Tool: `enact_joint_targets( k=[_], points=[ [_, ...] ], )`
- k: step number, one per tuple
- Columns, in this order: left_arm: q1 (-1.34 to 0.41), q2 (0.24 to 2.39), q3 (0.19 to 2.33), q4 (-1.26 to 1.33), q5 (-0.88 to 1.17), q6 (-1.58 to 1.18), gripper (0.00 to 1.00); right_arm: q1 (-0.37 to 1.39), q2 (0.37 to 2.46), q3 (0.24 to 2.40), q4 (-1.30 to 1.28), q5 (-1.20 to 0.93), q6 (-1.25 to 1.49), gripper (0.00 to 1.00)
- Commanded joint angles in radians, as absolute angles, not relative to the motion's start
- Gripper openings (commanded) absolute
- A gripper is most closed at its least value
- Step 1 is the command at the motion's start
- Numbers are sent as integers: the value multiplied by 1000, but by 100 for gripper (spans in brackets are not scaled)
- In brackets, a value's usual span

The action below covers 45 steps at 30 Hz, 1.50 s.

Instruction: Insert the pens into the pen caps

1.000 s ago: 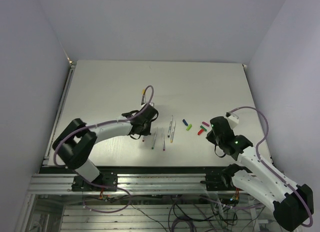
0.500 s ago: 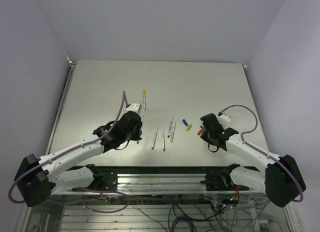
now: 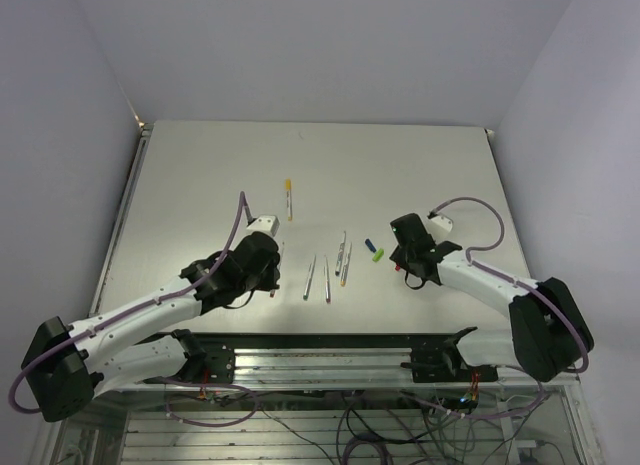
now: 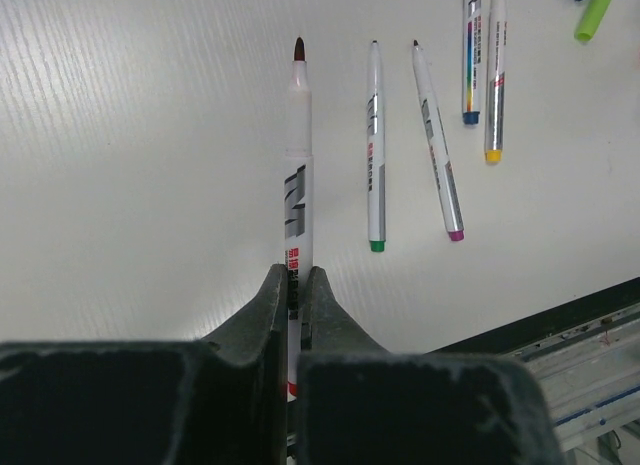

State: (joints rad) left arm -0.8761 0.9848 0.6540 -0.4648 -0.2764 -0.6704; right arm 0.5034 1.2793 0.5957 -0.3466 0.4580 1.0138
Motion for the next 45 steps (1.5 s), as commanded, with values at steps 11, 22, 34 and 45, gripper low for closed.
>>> enact_joint_targets(
  k=[11,22,34,45],
  points=[
    [-894,988,650,-444,-262,-681,7,501,1374,638,-351,530,1052,32],
    [-893,999,646,-434,-257,-684,7,501,1451,645,-342,541,1047,29],
    [-893,1006,650,-436,-257,-684,7,505,1424,586,-365,497,1068,0],
    [-900,974,643,-346,-208,-656,7,534,1086,536,-238,342,903,0]
  ],
)
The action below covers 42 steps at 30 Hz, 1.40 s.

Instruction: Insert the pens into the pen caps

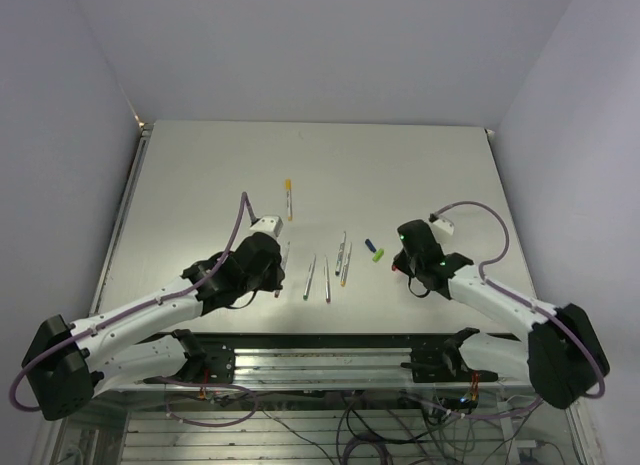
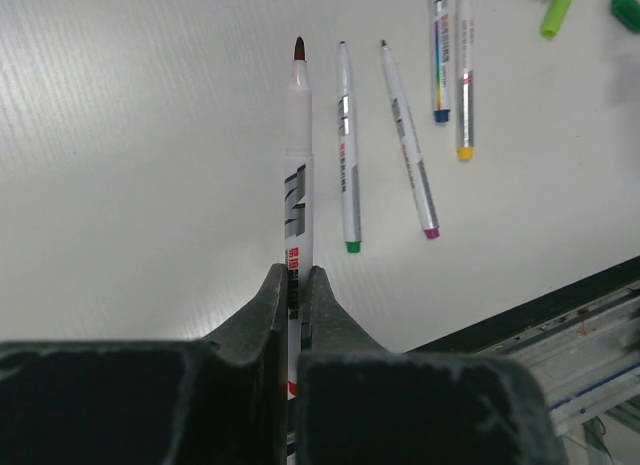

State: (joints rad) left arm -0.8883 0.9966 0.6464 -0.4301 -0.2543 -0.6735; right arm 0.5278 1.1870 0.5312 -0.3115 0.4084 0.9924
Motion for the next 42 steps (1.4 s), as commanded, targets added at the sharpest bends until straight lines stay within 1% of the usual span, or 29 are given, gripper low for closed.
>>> enact_joint_targets(
  k=[1,6,11,15,21,31,35,42],
  points=[
    [-900,975,646,-334,-199,-651,7,534,1054,538,-214,324,880,0],
    [-903,1011,670,-233,-106,-625,7,535,950,568,-127,250,793,0],
    [-906,1031,639,1,85,-615,7,535,900,582,1,159,693,0],
    [-906,1061,635,145,170,-629,7,535,878,571,131,85,661,0],
    [-907,1059,597,334,202,-692,7,538,836,512,408,4,681,0],
    [-914,1074,619,403,204,-716,7,562,866,451,746,-88,696,0],
    [-927,1087,618,442,210,-732,7,580,887,436,825,-84,688,0],
    [-949,1092,616,454,196,-732,7,608,914,423,877,-37,694,0]
  ],
)
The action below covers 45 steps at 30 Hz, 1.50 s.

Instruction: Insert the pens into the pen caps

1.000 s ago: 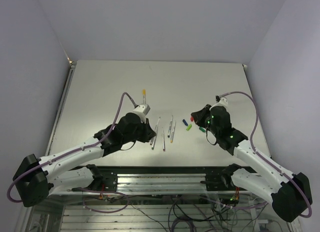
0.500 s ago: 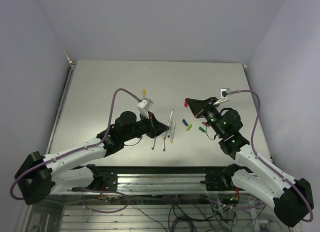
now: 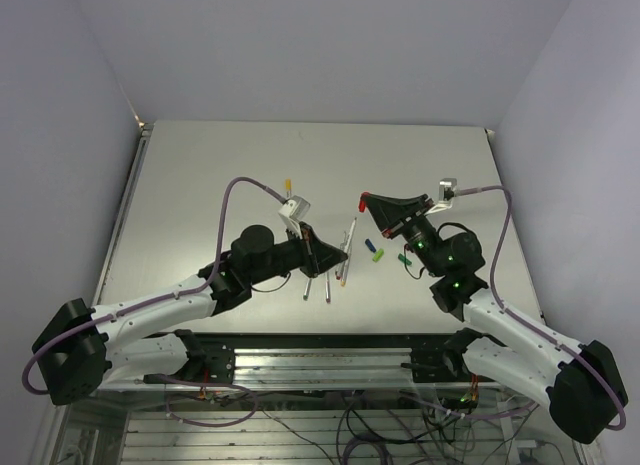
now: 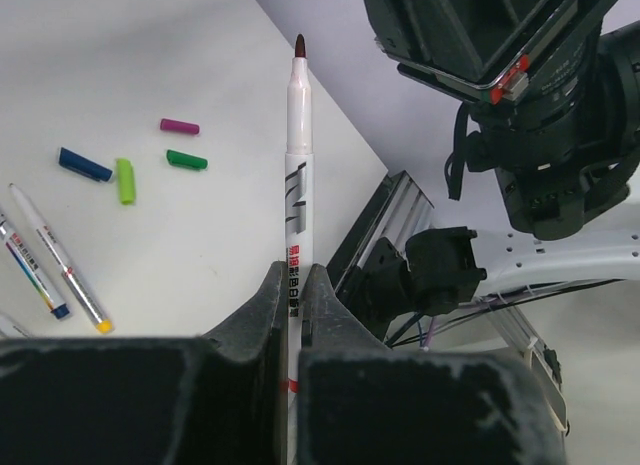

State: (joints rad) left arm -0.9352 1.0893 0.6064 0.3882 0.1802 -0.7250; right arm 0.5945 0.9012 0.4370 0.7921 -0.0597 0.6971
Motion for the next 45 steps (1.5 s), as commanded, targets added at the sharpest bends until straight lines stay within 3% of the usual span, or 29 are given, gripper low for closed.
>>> enact_joint_targets(
  k=[1,45],
  points=[
    [-952,1090,616,455,192,-734,7,612,918,423,881,-37,693,0],
    [-959,1059,565,497,112,-672,7,645,939,411,931,66,820,0]
  ],
)
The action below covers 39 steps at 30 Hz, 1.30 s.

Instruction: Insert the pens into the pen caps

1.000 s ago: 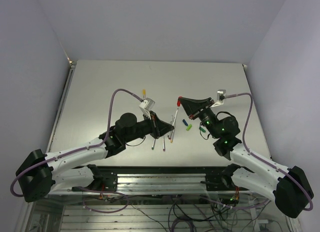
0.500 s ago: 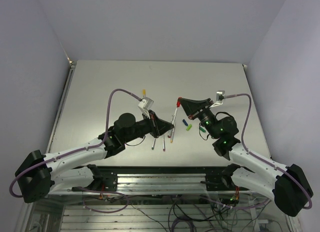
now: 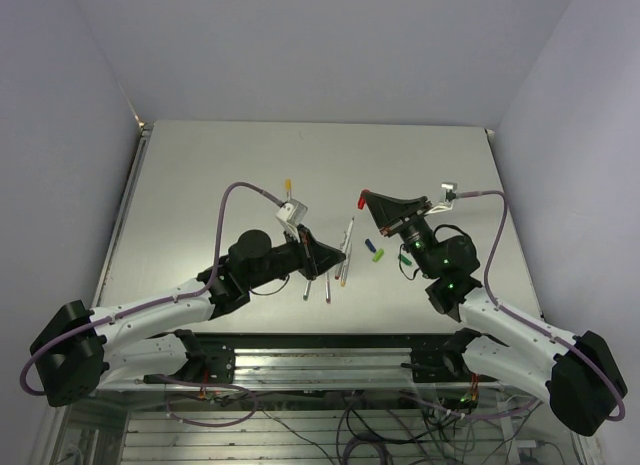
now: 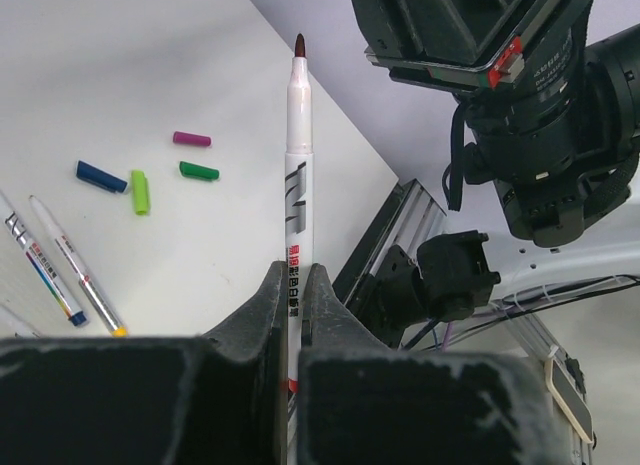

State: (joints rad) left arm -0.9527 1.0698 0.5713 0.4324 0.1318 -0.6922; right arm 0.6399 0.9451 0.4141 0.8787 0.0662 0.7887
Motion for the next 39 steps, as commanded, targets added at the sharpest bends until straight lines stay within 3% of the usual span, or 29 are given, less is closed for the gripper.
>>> enact_joint_targets(
  k=[1,39],
  points=[
    [-959,1059,565,500,112,-672,7,645,945,411,936,57,825,0],
    [-960,1077,554,542,120,-684,7,651,999,405,982,35,855,0]
  ],
)
